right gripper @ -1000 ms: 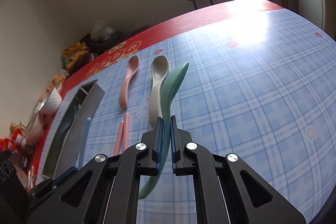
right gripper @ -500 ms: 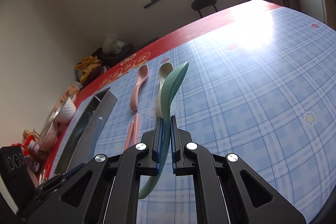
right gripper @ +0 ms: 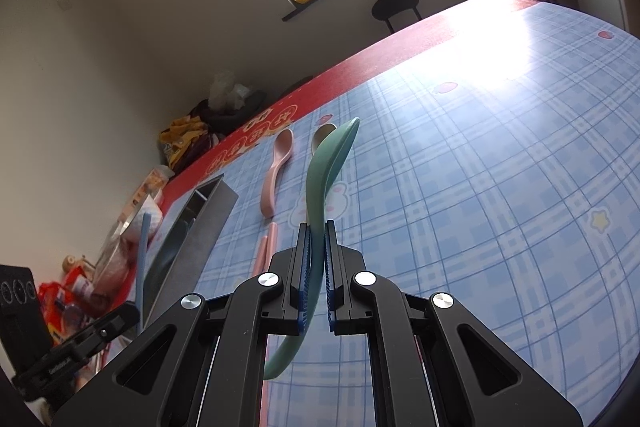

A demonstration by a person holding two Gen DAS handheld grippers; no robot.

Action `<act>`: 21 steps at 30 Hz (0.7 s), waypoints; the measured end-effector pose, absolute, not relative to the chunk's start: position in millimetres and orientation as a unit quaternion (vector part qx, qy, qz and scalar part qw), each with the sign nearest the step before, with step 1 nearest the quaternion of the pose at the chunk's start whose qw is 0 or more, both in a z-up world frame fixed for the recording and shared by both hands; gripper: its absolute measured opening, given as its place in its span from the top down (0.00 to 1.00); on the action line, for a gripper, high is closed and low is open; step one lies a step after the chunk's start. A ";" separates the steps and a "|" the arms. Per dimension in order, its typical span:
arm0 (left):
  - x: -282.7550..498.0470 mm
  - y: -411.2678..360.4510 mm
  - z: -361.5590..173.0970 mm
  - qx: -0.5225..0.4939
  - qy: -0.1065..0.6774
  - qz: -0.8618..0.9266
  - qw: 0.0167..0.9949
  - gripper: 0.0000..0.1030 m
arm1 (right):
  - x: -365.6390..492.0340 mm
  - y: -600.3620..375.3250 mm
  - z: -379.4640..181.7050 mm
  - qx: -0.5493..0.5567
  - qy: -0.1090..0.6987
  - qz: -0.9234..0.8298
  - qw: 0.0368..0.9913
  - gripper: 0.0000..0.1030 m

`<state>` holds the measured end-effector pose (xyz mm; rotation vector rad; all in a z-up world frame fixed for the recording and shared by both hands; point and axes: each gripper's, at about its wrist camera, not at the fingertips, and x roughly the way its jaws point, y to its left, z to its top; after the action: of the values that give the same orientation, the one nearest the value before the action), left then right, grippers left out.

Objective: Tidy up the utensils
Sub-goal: 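Carry the blue chopstick into the steel tray with the left tool while the right tool lifts the mint-green spoon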

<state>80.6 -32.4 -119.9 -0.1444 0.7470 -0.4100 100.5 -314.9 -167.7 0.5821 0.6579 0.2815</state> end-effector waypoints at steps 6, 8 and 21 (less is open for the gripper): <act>88.8 -16.7 -106.6 -0.077 0.367 -0.194 0.907 0.94 | 99.1 -317.9 -167.4 0.281 0.317 0.141 0.895 0.93; 98.5 -8.0 -95.2 -0.076 0.364 -0.186 0.909 0.94 | 99.6 -316.4 -166.6 0.277 0.317 0.142 0.896 0.94; 190.1 6.0 -98.5 -0.015 0.414 -0.113 0.903 0.94 | 99.7 -314.2 -166.4 0.281 0.309 0.152 0.896 0.93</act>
<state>190.1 6.0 -98.5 -0.0319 0.8551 -0.2344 99.7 -314.2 -166.4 0.5825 0.6410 0.3141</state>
